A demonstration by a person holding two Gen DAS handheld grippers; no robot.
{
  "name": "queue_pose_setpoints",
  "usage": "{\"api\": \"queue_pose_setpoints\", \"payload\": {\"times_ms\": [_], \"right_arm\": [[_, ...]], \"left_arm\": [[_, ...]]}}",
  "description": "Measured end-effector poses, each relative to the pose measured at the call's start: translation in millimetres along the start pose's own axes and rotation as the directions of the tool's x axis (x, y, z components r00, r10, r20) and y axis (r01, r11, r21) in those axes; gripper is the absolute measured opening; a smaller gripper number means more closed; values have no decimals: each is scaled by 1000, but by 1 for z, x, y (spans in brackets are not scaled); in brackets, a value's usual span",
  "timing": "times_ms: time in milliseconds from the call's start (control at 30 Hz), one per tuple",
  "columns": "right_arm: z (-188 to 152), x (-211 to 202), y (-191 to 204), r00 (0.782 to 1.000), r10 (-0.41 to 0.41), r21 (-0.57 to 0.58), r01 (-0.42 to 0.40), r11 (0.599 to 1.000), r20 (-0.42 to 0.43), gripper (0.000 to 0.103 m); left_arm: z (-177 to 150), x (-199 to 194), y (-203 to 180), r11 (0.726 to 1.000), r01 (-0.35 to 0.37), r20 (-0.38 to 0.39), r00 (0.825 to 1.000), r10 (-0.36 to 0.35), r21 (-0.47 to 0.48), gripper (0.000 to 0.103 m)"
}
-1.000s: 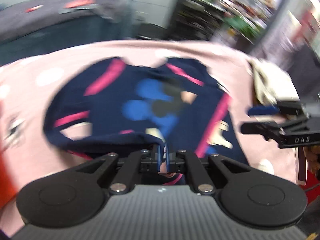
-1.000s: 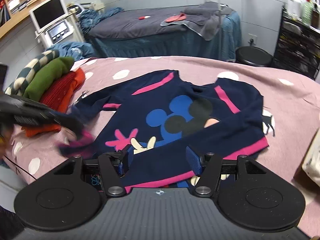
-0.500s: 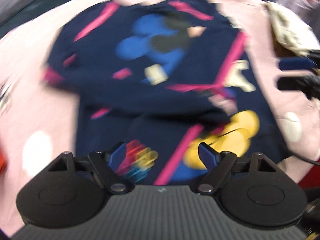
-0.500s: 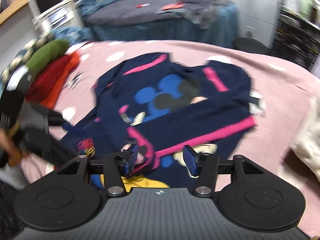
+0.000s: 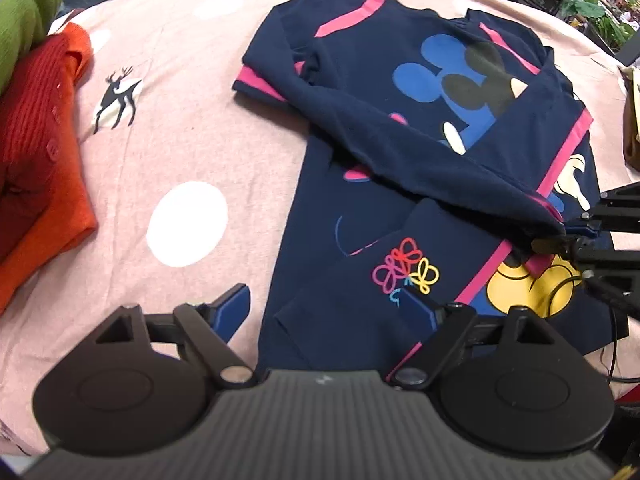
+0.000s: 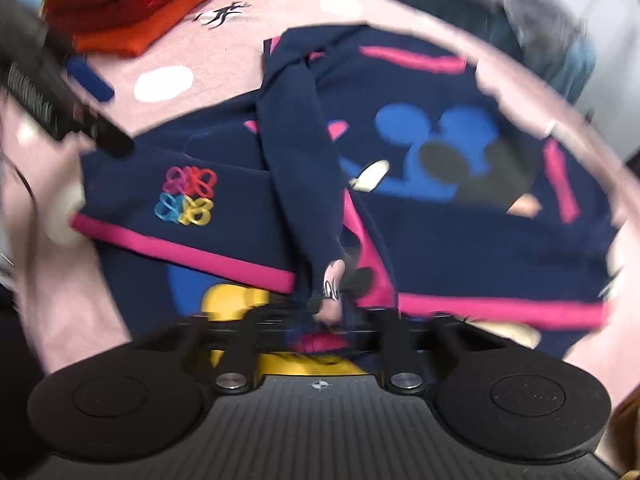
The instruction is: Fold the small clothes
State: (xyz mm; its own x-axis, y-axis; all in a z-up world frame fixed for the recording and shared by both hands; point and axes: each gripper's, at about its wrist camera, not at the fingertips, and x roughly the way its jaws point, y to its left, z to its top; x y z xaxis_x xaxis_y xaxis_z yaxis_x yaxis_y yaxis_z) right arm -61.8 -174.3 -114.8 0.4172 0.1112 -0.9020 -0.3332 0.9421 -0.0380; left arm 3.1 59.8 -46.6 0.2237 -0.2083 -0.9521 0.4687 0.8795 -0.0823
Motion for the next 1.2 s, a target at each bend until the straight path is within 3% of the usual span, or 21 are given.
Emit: {"api": "queue_pose_setpoints", "payload": {"times_ms": [67,100,133,167,200,233,300,333,367,400,467,500,567,633,667,733,833,900,1067,1133,1200], "right_arm": [[10,-21,-13,982,169,117,-178,977,80,13],[14,-34,-26,937,311,197,-338,920,157,13],[16,-45,-45,853,451,285,-515,808,262,13],[13,-54,-65,769,512,366,-635,681,382,13],[6,-60,-82,738,494,435,-672,599,460,13],[-2,-63,-96,754,454,497,-655,569,474,13],[-28,-55,-119,816,407,597,-577,558,410,13],[-50,-43,-131,829,422,678,-550,488,368,13],[-77,-29,-142,837,444,770,-502,394,319,13],[-103,-20,-148,858,435,833,-438,338,275,14],[-134,-14,-148,902,390,855,-343,389,184,14],[-143,-13,-147,911,383,859,-314,405,153,16],[-154,-13,-144,908,380,868,-326,374,177,17],[-153,-17,-139,918,347,865,-327,381,194,29],[-151,-19,-138,930,321,861,-307,405,181,35],[-143,-25,-136,946,283,835,-281,473,158,36],[-133,-37,-132,971,206,775,-221,592,119,52],[-129,-44,-131,981,156,736,-189,650,114,62],[-133,-49,-128,984,135,713,-180,678,120,63],[-131,-47,-125,983,144,714,-183,676,116,63],[-126,-40,-121,982,153,717,-183,673,107,63]], "left_arm": [[4,0,-3,1000,-18,12,1000,18,-4,82],[7,-1,0,999,-30,19,999,30,-15,82],[9,-2,4,999,-37,22,999,38,-30,83],[12,-2,7,998,-39,19,999,40,-47,84],[15,-1,12,997,-40,17,999,42,-65,84],[19,-1,15,996,-44,22,999,46,-77,84],[27,1,21,995,-51,29,998,54,-81,86],[31,2,22,996,-55,30,998,58,-75,86],[36,3,23,996,-62,33,997,64,-65,86],[41,5,23,996,-68,37,997,70,-53,86],[54,8,23,997,-79,41,996,80,-21,87],[62,10,22,996,-92,47,995,92,-6,87],[78,14,21,993,-119,63,991,118,17,88],[97,16,20,989,-144,90,986,141,21,88],[107,17,20,989,-147,110,983,144,15,88],[130,19,19,991,-135,147,980,133,3,88],[167,34,14,988,-151,187,971,146,14,88],[194,50,12,983,-181,188,966,176,9,88],[262,84,2,979,-202,202,958,203,-26,86],[286,104,-6,977,-214,150,966,210,10,74],[301,125,-10,980,-198,87,977,195,27,51]]}}
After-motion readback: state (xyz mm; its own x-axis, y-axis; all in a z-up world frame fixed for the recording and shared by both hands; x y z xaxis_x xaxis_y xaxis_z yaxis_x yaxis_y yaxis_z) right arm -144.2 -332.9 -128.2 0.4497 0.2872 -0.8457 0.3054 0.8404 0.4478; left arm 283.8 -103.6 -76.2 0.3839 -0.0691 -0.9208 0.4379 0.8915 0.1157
